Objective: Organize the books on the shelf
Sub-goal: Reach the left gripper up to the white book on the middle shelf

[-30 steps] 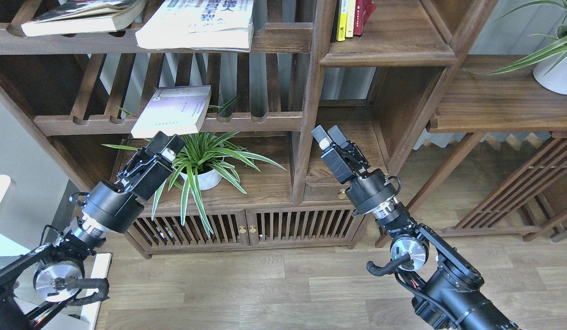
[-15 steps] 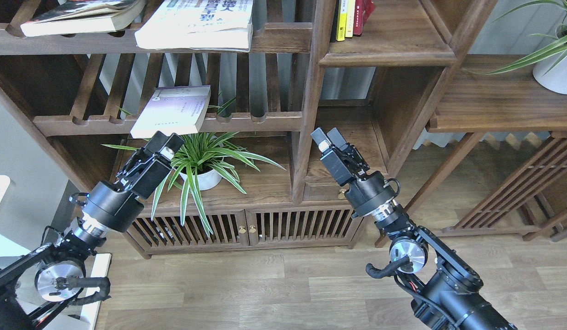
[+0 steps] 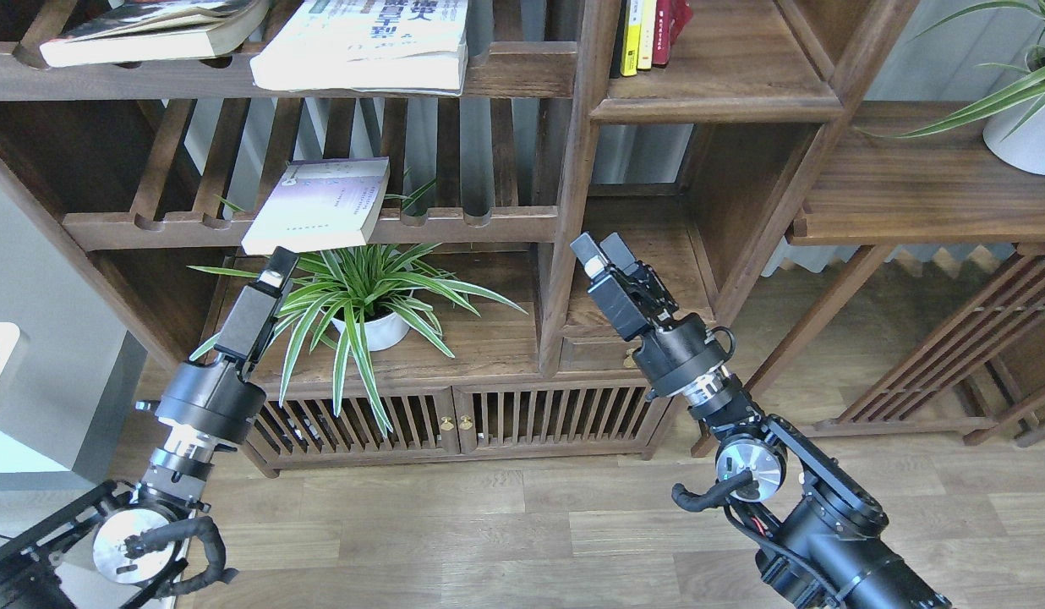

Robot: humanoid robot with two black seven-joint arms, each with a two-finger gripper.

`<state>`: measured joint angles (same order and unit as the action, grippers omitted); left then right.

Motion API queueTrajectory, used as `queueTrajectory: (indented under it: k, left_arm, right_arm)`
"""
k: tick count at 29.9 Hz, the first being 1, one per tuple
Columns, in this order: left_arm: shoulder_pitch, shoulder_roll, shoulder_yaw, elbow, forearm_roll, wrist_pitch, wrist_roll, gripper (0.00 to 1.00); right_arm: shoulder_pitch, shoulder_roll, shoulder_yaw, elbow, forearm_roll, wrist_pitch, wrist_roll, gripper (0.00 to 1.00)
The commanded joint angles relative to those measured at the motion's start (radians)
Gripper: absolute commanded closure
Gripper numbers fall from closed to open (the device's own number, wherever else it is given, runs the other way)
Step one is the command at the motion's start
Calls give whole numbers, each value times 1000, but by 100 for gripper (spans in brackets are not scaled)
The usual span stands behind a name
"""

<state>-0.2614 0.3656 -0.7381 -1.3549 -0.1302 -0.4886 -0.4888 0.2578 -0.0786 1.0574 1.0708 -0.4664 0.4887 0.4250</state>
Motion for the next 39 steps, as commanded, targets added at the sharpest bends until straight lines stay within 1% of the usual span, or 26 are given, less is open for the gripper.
queueTrajectory:
  k: [1, 2, 6, 9, 16, 20, 22, 28, 30, 33, 39]
  left_arm:
    - [-4, -30, -10, 34, -57, 0, 0, 2]
    - [-7, -34, -10, 43, -93, 0, 0, 3]
    - [-13, -40, -24, 51, -199, 0, 0, 3]
    - [-16, -50, -64, 60, -236, 0, 0, 3]
    - [-70, -59, -50, 166, -318, 0, 0, 2]
    - [-110, -106, -50, 227, -335, 2, 0, 2]
    - [-139, -128, -53, 259, -338, 31, 0, 2]
    - [-206, -201, -55, 361, -364, 70, 0, 2]
    - [-216, -211, -56, 369, -391, 103, 0, 2]
    - [-234, -212, -60, 372, -431, 168, 12, 1]
    - [-271, -241, -63, 419, -434, 179, 36, 1]
  right_arm:
    - [12, 5, -5, 0, 0, 0, 0, 0]
    - [18, 10, -5, 0, 2, 0, 0, 0]
    - [32, 33, -5, 0, 3, 0, -2, 0]
    - [49, 39, -10, 0, 3, 0, -5, 0]
    - [75, 39, -30, -2, 3, 0, -8, 0]
    - [83, 39, -30, -2, 3, 0, -8, 0]
    - [81, 39, -31, -2, 3, 0, -8, 0]
    - [81, 39, -30, -2, 5, 0, -8, 0]
    - [81, 39, -30, -2, 3, 0, -9, 0]
    - [81, 39, -31, -2, 3, 0, -8, 0]
    - [80, 40, -31, -2, 3, 0, -8, 0]
